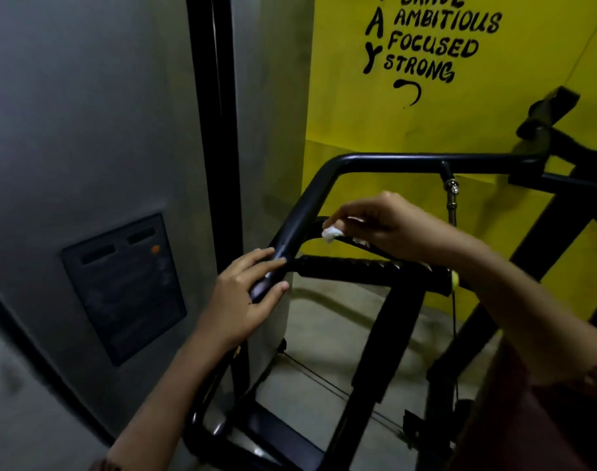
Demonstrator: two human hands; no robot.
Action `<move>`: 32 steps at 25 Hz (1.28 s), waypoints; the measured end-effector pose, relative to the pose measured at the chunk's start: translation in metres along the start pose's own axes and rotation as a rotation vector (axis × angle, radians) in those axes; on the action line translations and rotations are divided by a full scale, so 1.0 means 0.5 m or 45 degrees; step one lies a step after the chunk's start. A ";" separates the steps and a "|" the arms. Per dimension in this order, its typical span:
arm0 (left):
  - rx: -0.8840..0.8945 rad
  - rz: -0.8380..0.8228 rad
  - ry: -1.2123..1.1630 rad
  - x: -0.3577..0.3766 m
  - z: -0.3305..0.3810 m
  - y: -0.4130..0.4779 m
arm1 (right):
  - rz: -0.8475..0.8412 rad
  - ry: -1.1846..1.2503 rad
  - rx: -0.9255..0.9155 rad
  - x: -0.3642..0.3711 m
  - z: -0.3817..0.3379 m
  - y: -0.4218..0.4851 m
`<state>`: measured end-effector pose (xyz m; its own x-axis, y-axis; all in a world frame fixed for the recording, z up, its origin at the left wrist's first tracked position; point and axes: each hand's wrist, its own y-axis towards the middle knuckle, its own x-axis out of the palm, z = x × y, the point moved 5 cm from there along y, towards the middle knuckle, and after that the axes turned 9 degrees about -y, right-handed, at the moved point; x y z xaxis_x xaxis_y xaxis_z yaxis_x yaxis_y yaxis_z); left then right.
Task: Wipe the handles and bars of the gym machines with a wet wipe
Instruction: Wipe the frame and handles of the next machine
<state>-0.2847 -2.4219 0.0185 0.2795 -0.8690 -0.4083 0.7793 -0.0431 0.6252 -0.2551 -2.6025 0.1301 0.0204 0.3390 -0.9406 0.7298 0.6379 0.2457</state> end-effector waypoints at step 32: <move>0.128 -0.609 -0.286 0.102 -0.098 0.124 | -0.674 -0.250 -0.033 0.162 0.116 0.086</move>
<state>-0.1949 -2.4447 0.0038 -0.2289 -0.8245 -0.5176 0.7294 -0.4974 0.4697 -0.1823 -2.5877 0.0506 -0.2149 -0.1653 -0.9625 0.6584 0.7034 -0.2678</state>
